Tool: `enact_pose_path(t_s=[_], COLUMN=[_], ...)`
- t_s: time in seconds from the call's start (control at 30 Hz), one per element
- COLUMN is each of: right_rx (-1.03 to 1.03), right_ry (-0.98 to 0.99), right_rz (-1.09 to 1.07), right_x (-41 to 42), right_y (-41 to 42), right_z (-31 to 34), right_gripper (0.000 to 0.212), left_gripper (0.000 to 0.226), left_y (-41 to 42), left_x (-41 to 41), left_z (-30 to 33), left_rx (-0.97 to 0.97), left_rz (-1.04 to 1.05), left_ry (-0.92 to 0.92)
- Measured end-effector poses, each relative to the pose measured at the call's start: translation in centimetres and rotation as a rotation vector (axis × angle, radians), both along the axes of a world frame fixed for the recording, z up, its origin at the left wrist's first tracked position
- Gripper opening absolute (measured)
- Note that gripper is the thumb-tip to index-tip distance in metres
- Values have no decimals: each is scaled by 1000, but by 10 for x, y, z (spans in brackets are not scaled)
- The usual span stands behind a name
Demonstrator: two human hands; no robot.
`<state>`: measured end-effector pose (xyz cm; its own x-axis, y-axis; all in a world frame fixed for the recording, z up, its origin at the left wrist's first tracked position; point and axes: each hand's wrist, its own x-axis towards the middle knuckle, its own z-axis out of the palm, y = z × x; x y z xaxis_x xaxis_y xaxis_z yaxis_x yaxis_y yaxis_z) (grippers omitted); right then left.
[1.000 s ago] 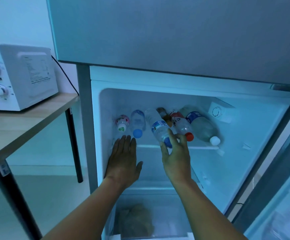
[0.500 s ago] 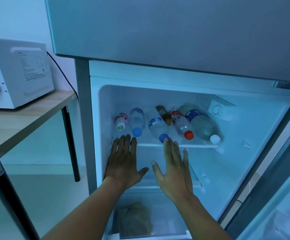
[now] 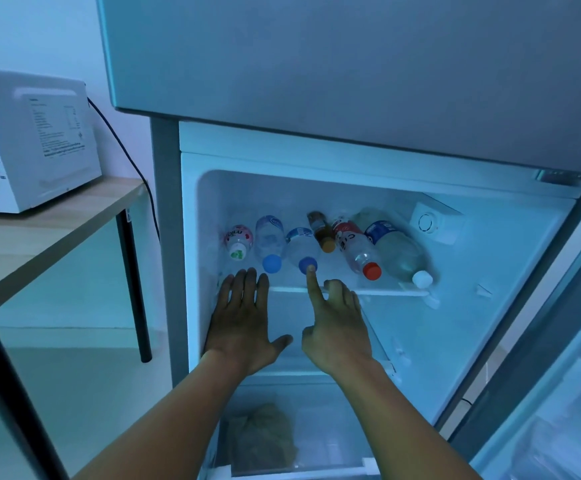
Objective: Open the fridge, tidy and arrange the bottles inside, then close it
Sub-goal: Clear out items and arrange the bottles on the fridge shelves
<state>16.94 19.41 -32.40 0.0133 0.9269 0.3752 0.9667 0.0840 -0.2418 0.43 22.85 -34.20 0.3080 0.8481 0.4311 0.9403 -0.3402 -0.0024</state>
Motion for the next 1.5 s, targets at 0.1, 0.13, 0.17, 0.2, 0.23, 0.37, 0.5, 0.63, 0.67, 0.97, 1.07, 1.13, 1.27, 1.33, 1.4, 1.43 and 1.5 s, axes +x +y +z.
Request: enact_pose_path(t_s=[0.1, 0.13, 0.17, 0.2, 0.23, 0.37, 0.5, 0.63, 0.67, 0.97, 1.07, 1.13, 1.27, 1.33, 1.4, 1.43, 1.5], right_rx=[75, 131, 155, 144, 105, -46, -82, -134, -150, -145, -95, -66, -42, -66, -82, -73, -72], right_ry=[294, 328, 335, 333, 326, 256, 201, 121, 119, 220, 173, 194, 216, 204, 202, 206, 207], right_rz=[-73, -126, -162, -171, -158, -119, -157, -195, -192, -181, -173, -154, -116, -126, -160, -170, -167], right_x=[11, 17, 24, 30, 36, 50, 57, 57, 58, 64, 62, 61, 63, 65, 68, 69, 71], right_y=[-9, -12, -15, -17, -18, -23, -23, -20, -20, -50, -66, -77, -109, -130, -158, -164, -184], right_z=[-2, -2, -2, -2, -1, 1, 6, 14, 16, 23, 24, 27, 35, 32, 24, 21, 11], right_gripper=[85, 83, 84, 85, 86, 91, 93, 89, 89, 61, 42, 41, 37, 36, 35, 35, 35], left_gripper=[110, 110, 110, 110, 111, 110, 107, 106, 106, 90, 82, 75, 61, 55, 51, 49, 48], left_y=[-3, -4, -5, -7, -8, -10, -9, -7, -7, -25, -39, -47, -70, -86, -110, -115, -132], left_x=[-4, -5, -5, -5, -5, -3, 0, 7, 8, 9, 6, 2, 1, 6, 17, 22, 33], left_z=[-5, -6, -6, -6, -5, -5, -6, -4, -3, 5, 14, 20, 34, 36, 33, 32, 26], left_rx=[17, 32, 50, 64, 76, 99, 97, 78, 73, -99, -131, -112, -101, -131, -176, -189, -234], left_rz=[-43, -61, -73, -77, -77, -87, -76, -33, -33, -61, -93, -107, -145, -190, -242, -265, -302], left_ry=[27, 29, 20, -1, -24, -40, -47, -71, -69, -70, -112, -100, -80, -76, -79, -89, -89])
